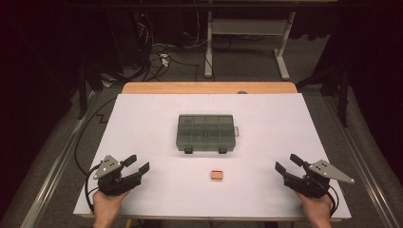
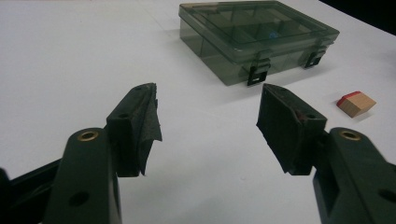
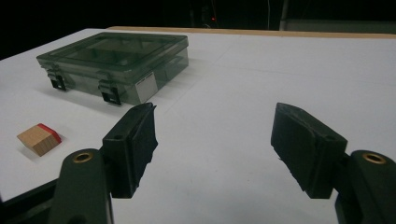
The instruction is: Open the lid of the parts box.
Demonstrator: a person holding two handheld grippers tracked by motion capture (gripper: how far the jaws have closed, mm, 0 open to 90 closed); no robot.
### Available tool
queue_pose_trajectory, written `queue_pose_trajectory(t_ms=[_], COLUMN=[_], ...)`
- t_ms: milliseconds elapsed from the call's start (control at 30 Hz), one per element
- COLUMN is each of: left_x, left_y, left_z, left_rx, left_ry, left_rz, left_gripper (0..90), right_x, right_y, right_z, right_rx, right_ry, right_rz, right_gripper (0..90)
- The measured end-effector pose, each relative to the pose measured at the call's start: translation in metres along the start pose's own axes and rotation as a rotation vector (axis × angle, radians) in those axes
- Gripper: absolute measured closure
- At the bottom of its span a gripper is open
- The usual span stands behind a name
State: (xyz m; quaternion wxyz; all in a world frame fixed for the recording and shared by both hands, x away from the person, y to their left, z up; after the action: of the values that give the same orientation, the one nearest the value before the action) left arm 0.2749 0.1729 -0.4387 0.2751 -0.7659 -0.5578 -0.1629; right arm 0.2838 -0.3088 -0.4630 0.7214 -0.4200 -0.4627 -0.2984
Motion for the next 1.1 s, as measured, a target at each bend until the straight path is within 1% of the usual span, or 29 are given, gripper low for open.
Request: queue_pose_trajectory(t_ms=[200,267,367,567,600,633,700,767,800,833,900,933,1100], left_x=[-0.001,-0.002,-0.003,-0.005,-0.007,-0.010,-0.013,-0.016,-0.017,-0.018,-0.021,-0.021,-0.023], left_y=[0.002,0.002,0.003,0.006,0.008,0.010,0.011,0.012,0.012,0.013,0.015,0.016,0.018], left_z=[-0.002,-0.003,-0.004,-0.007,-0.007,-0.009,-0.011,-0.013,-0.014,-0.015,-0.017,-0.018,-0.021], left_rx=[-0.006,-0.010,-0.011,-0.010,-0.007,-0.007,-0.008,-0.015,-0.016,-0.021,-0.018,-0.022,-0.027], left_ry=[0.004,0.004,-0.004,-0.004,-0.001,0.012,0.021,0.030,0.025,0.034,0.028,0.033,0.030], left_rz=[-0.014,-0.014,-0.012,0.002,0.005,0.012,0.015,0.022,0.027,0.029,0.034,0.034,0.040], left_gripper=[38.5,38.4,38.4,38.5,38.5,38.4,38.5,38.6,38.7,38.8,38.9,39.0,39.3], right_x=[0.001,0.002,0.003,0.004,0.004,0.004,0.004,0.005,0.005,0.005,0.005,0.005,0.005], right_y=[0.001,0.003,0.007,0.012,0.014,0.016,0.017,0.019,0.020,0.021,0.024,0.025,0.030], right_z=[0.002,0.003,0.005,0.009,0.009,0.010,0.012,0.015,0.016,0.017,0.018,0.019,0.022], right_rx=[0.003,0.009,0.012,0.020,0.022,0.026,0.028,0.031,0.033,0.036,0.042,0.043,0.053], right_ry=[-0.002,0.000,-0.012,-0.021,-0.022,-0.029,-0.036,-0.045,-0.047,-0.048,-0.048,-0.048,-0.044], right_rz=[-0.008,-0.004,0.004,0.009,0.013,0.019,0.017,0.013,0.012,0.013,0.020,0.023,0.029], right_gripper=[31.4,31.7,32.2,32.9,33.0,33.3,33.9,34.4,34.5,34.6,34.6,34.6,34.8])
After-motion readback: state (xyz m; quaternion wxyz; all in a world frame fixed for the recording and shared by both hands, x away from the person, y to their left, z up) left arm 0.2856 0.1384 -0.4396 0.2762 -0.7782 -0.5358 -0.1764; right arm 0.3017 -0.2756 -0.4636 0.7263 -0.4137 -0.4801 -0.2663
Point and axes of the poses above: each handheld gripper's, and its own axes: y roughly forward along the jaws, x roughly out of its top, z roughly to its left, the point moved 1 cm from there along y, roughly forward along the jaws, and after that the axes turned 8 degrees about y, right-handed, at the moved point
